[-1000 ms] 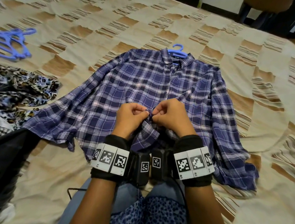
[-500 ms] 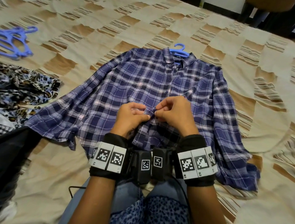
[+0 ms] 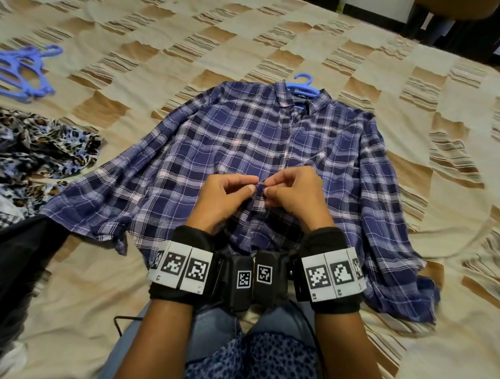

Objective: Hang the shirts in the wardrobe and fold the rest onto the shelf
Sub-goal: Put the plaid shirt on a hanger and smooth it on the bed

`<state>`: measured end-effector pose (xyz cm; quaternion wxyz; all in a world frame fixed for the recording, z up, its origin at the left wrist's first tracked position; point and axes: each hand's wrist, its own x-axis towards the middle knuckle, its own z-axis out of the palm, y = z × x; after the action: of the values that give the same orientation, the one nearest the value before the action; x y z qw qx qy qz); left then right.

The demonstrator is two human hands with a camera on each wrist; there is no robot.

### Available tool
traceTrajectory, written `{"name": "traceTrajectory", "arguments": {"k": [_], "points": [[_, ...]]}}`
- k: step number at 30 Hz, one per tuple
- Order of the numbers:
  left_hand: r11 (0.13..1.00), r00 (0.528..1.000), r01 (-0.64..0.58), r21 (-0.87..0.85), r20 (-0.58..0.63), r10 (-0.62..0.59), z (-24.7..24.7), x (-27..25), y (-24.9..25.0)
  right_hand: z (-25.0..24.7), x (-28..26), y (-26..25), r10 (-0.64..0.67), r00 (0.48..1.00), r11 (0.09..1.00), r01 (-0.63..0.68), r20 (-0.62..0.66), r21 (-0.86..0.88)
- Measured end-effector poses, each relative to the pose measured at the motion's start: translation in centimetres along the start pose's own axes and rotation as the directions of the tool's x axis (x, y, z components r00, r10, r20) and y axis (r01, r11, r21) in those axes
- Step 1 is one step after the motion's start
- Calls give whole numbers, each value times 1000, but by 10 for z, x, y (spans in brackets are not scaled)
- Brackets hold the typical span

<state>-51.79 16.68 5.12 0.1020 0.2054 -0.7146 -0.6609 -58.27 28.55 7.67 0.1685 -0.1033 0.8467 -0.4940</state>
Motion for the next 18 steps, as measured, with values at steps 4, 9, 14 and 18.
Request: {"name": "traceTrajectory", "arguments": {"k": [4,9,14,18], "points": [[999,997,-49,13,-54,50,-2,2,0,0,1,0,-34,998,998,31,-46,-59],[992,997,-73,101,17,71,0,2,0,3,-1,-5,-41,999,996,39,-14,-83],[986,997,-74,152,-2,75,-1,3,-1,2,-3,-6,-29,999,999,29,15,-14],[979,996,-72,189,-46,83,0,3,-1,0,-5,-8,16,998,996,-21,55,82]]}}
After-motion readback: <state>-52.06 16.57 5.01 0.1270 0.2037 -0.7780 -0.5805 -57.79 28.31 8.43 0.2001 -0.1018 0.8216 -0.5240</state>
